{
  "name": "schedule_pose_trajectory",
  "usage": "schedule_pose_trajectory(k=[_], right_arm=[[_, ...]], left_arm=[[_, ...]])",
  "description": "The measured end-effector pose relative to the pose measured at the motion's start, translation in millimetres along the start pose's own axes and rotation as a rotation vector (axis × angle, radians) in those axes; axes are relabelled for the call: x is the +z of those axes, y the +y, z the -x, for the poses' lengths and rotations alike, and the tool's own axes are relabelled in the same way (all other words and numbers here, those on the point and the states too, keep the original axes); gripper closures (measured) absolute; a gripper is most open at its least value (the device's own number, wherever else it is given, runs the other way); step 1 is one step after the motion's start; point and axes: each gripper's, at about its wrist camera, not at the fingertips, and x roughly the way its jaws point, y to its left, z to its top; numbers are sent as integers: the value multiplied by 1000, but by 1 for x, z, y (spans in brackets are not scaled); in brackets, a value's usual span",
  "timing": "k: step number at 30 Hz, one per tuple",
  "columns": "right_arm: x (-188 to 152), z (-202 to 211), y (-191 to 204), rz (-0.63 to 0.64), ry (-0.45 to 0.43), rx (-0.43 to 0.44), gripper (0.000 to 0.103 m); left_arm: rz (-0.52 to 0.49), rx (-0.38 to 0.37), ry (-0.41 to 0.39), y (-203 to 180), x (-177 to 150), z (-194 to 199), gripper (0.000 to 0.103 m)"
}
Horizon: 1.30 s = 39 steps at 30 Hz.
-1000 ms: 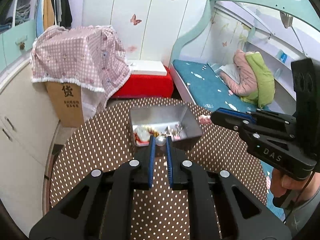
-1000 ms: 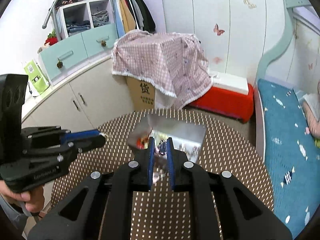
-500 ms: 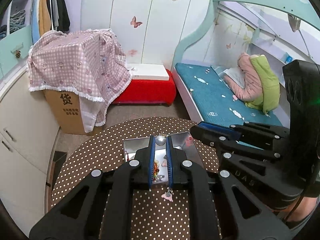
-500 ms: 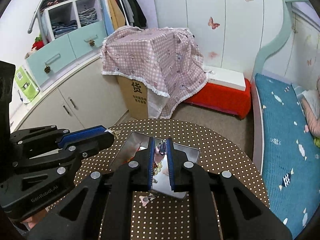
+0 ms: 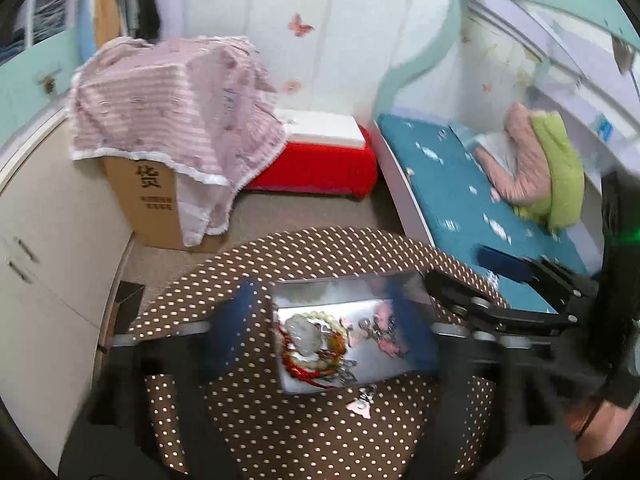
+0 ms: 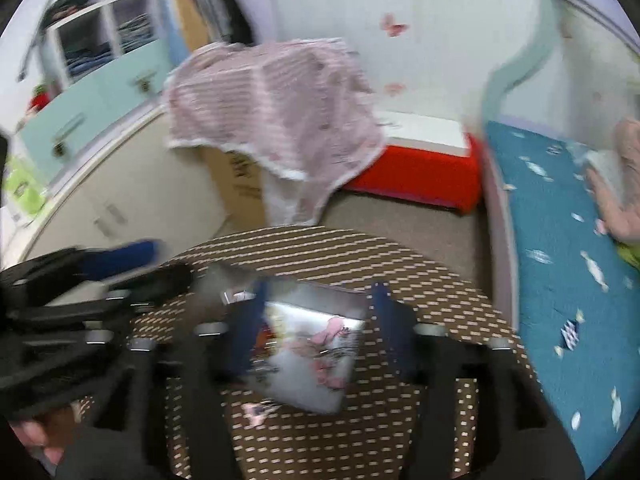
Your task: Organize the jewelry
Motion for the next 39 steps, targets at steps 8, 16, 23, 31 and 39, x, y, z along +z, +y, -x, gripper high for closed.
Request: schedule_pose_trajectory(k=[8,16,23,31,39], right_arm=[[-18,27,-22,-102,-18,-25,7],[-68,50,-7,-85,1,-74,7],[-107,33,23,-9,75,-100,7],[-116,-11,36,16,145,-107,7],[-111,-25,35,14,154,-111,7]], left_arm=[[16,79,-80,11,-10,36,7],[30,155,-92,22,-56,62,6],[67,176,-48,40,-103,66,6],[117,160,7,57,-116,47,6],[70,165,57,43,-68,-8,7]])
